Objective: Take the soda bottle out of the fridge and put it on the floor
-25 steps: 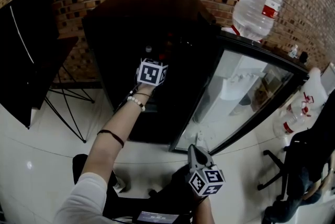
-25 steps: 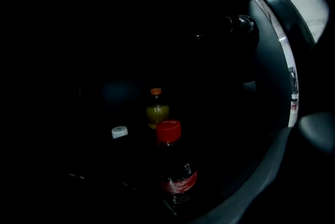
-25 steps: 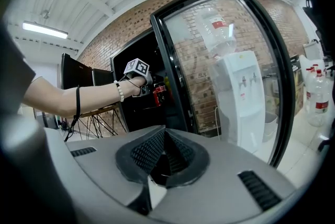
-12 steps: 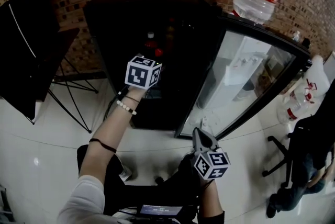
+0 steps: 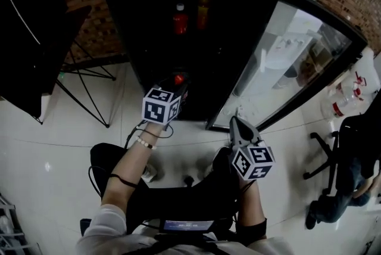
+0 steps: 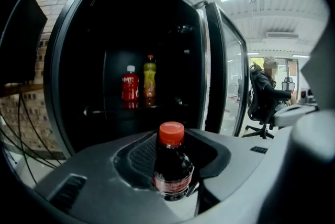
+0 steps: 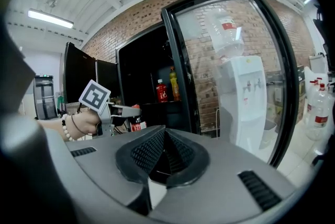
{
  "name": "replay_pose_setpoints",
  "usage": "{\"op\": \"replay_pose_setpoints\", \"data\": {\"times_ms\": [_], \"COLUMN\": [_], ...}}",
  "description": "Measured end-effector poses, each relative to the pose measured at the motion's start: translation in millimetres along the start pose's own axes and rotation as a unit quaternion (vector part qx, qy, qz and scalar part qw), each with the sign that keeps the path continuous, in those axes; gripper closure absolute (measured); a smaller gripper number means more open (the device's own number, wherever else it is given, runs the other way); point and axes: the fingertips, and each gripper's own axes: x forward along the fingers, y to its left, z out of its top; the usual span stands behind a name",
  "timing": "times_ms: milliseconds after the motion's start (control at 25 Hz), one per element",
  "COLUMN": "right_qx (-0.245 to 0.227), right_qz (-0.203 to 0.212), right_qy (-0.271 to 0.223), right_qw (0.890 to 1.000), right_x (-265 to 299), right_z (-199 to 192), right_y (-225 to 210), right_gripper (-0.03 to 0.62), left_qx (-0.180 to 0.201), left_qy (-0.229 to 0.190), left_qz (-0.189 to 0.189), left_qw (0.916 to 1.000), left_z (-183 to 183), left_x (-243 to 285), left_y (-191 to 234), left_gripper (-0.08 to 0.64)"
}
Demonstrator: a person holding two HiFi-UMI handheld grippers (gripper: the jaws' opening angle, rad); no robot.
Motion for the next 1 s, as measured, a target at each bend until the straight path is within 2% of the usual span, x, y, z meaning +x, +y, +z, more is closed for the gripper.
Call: {"op": "replay_pose_setpoints", "data": {"times_ms": [360,1000], "right_qx": [-0.021,-0.019], "right_qz": [0.008,-0.002], "right_qy": [0.017,0.034], "right_qw": [1.000,0.999], "right_x": [11.2,23.1], "right_z": [-6.1,-14.8], "right_y": [8.8,0.8], "right_gripper": [0.584,0.583], "left_qx": [-0.062,-0.094], "left_qy": [0.107,0.211], "left_qz": [0.002,0.046], "left_qw": [0.9923,0.9718], "left_z": [-162.5,-383.7], "left_x": [35.2,100.2], "left_y": [8.7,37.7], "left_gripper": [0.408,0.407]}}
